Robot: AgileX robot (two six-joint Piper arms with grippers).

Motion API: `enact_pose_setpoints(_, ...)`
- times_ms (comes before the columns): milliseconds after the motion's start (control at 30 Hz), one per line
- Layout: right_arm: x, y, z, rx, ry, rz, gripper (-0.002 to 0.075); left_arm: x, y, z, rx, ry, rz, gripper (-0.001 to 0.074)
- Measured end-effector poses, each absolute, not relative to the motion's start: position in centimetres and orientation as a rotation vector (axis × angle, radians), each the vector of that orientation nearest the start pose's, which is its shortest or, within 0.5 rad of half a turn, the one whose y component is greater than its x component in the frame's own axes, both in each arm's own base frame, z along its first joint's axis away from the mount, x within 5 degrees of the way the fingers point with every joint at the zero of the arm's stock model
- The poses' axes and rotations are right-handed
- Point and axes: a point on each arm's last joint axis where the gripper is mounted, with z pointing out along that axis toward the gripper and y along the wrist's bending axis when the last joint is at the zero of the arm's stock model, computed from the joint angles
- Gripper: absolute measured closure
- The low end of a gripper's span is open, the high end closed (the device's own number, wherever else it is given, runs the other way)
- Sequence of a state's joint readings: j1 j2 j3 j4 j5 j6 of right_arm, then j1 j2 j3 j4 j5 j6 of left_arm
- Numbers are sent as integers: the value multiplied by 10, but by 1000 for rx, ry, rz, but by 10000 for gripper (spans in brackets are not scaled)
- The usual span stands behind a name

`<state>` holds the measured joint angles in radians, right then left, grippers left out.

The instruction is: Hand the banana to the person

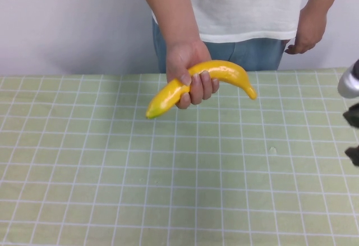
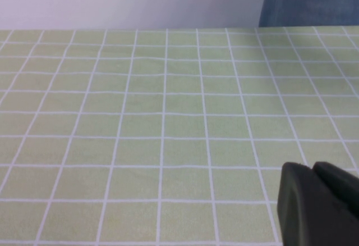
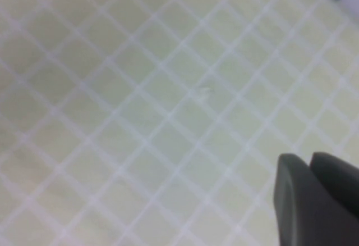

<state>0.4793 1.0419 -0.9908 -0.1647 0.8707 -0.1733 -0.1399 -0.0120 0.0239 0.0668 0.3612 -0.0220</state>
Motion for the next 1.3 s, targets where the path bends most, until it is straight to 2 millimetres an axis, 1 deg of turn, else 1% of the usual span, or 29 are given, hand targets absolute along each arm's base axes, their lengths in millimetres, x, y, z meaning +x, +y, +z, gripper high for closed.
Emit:
enact_pose_setpoints(100,191,79,351,-778,2177,-85,733,53,-5,173,151,1850,-47,738)
enact_pose_setpoints(200,193,67,352,-661,2044,-75,733,53,-5,173,151,1850,-47,738)
enact_pose_setpoints(267,189,56,348,-572,1968,-61,733,53,-5,173,151,1850,-47,738)
enact_pose_setpoints(333,179,42,338,-470,1900,-53,733,53,-5,173,151,1850,-47,738)
enact_pose_setpoints(467,152,19,303,-295,1856,-55,733,53,-5,173,151,1850,-47,738)
enact_pose_setpoints(600,115,3,257,-144,1858,-66,733,53,-5,173,151,1850,-47,738)
enact_pose_setpoints(700,91,-2,224,-46,1846,-64,733,53,-5,173,151,1850,-47,738)
enact_pose_setpoints(733,83,-3,209,-15,1845,-60,733,53,-5,173,151,1850,-47,738)
enact_pose_setpoints(800,71,-4,191,30,1816,-56,733,53,-5,173,151,1850,-47,738)
enact_pose_setpoints(833,66,-4,185,46,1806,-53,733,53,-5,173,151,1850,-47,738)
enact_pose_setpoints(900,57,-3,177,44,1829,-66,733,53,-5,173,151,1850,-47,738)
enact_pose_setpoints(967,54,-4,173,32,1864,-88,733,53,-5,173,151,1848,-47,738)
enact_pose_setpoints(1300,54,-4,170,14,1898,-113,733,53,-5,173,156,1848,-39,738)
